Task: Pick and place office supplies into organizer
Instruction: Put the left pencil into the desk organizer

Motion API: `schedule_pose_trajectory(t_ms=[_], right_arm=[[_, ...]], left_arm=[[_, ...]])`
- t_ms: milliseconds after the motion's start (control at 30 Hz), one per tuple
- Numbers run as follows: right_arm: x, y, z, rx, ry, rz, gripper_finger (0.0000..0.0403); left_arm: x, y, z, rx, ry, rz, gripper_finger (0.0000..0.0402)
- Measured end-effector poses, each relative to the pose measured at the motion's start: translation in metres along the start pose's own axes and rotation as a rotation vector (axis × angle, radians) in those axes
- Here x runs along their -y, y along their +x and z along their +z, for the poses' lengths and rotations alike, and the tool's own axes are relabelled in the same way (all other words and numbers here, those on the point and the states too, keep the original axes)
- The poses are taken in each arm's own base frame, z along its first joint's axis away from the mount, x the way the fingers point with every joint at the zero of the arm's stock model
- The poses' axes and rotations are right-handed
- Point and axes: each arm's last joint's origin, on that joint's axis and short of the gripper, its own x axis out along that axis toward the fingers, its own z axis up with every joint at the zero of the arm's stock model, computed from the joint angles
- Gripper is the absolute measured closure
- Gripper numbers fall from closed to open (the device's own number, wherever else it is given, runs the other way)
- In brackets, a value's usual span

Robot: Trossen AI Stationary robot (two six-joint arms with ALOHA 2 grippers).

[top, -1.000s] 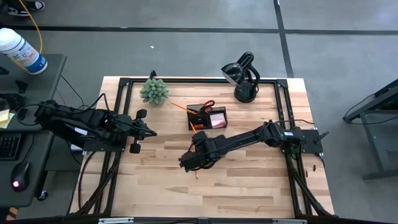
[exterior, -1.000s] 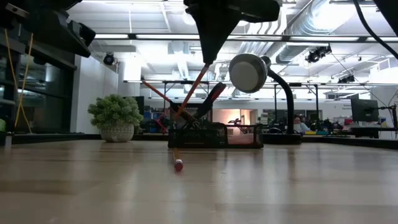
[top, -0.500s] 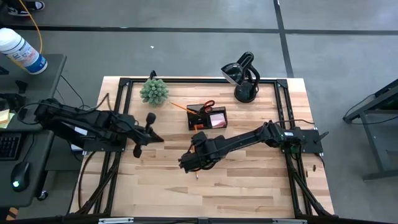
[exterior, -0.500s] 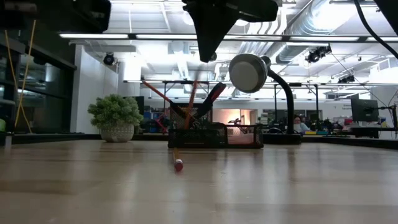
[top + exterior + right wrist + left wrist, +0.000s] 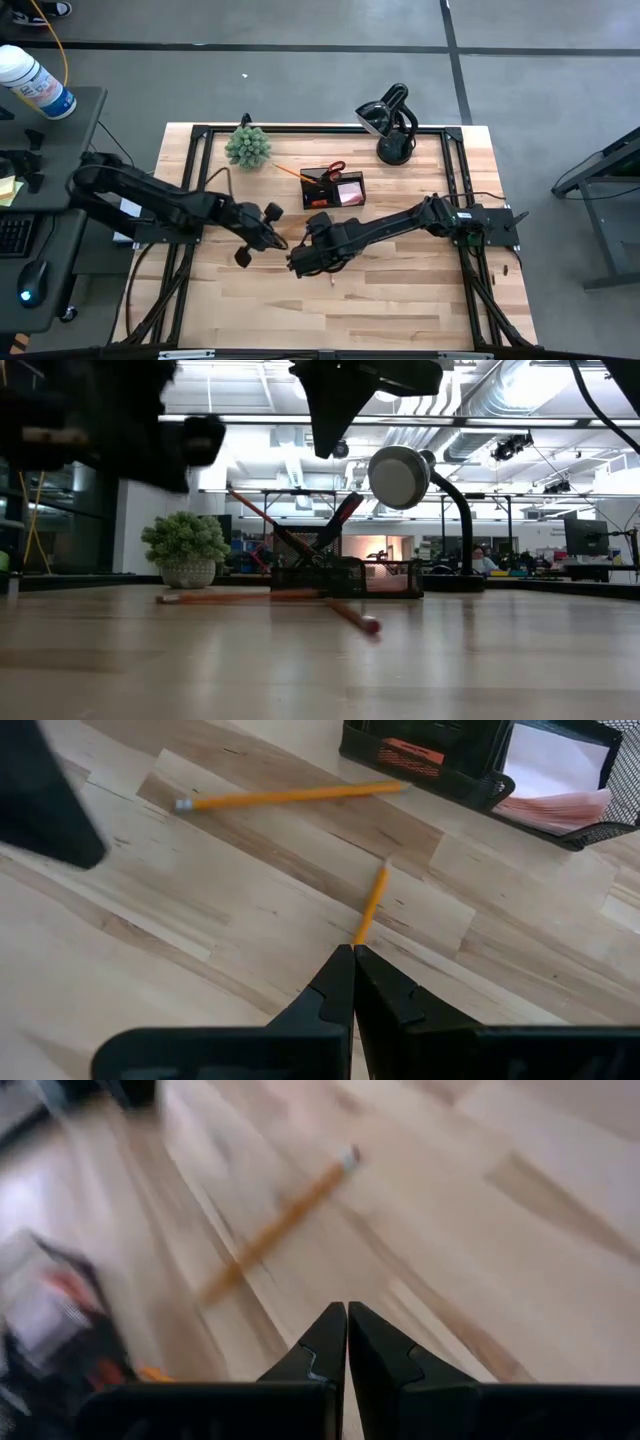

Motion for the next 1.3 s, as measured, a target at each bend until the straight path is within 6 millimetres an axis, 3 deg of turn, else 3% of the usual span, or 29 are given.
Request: schedule_pose_trajectory(t_ms=[133,367,567,800,1167,1300], right_arm=[[0.0,-0.002,-0.002,-0.01,-0.002,0.009,0.0403],[0.007,-0.001,-0.002,-0.084,-0.027,-0.048,0.0402],[0.01,0.009,0.0,-0.098,-0.109,-0.084,0.0402],[0.014,0.027,-0.006,-0.132,-0.038,-0.158,0.0402],[0.014,0.027,-0.015,-0.149,-0.058,-0.162,0.0402],[0.039,0.032,-0.02,-0.242,-0.008,-0.25,0.0402]], left_arm=[[0.005,0.01,-0.01,-0.094,-0.14,-0.059,0.0396],[0.008,0.01,-0.012,-0.098,-0.249,-0.135,0.0396],[0.01,0.009,-0.012,-0.092,-0.27,-0.185,0.0396],[0.014,0.008,-0.017,-0.146,-0.301,-0.22,0.0396],[0.015,0.007,-0.02,-0.174,-0.301,-0.24,0.0396],[0.015,0.007,-0.02,-0.174,-0.301,-0.24,0.0396]])
